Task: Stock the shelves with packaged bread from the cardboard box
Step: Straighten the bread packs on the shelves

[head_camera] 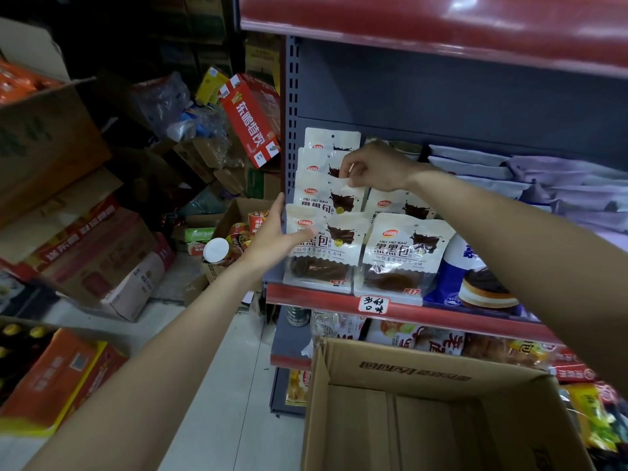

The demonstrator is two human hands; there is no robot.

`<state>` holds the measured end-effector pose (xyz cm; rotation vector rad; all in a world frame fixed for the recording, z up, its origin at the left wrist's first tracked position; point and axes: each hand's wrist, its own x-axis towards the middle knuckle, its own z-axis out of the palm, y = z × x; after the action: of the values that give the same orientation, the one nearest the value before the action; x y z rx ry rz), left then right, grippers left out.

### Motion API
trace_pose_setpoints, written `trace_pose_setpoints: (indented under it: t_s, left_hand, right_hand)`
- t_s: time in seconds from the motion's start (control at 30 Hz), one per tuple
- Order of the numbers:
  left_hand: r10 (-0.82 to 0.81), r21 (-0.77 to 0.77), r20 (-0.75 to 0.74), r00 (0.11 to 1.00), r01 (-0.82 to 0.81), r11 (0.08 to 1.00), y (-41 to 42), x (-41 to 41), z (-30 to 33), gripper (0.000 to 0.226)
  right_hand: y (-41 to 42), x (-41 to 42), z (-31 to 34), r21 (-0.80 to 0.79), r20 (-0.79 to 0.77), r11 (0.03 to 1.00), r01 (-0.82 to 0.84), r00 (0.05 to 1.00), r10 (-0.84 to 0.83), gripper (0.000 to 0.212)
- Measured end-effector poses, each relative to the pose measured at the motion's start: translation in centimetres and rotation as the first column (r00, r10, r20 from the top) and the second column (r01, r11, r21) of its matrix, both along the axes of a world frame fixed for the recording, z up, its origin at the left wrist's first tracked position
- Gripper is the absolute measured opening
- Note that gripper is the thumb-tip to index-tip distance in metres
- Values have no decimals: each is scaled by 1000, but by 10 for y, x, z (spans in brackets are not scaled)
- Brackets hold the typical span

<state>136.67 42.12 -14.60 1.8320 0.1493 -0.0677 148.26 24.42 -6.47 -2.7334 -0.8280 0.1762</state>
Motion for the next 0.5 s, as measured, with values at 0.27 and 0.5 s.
trace_pose_setpoints:
  t_s: [0.27, 0.5]
  left_hand:
    - [-19, -92, -31, 999, 16, 996, -6, 5, 1, 89]
    - [14, 31, 81, 997, -17, 999, 2, -13, 25, 77]
  right_hand:
    - [-2, -3, -5, -1, 21, 1000, 26, 999, -26, 31]
    - [-13, -37, 5, 100, 134, 994, 33, 990, -47, 34]
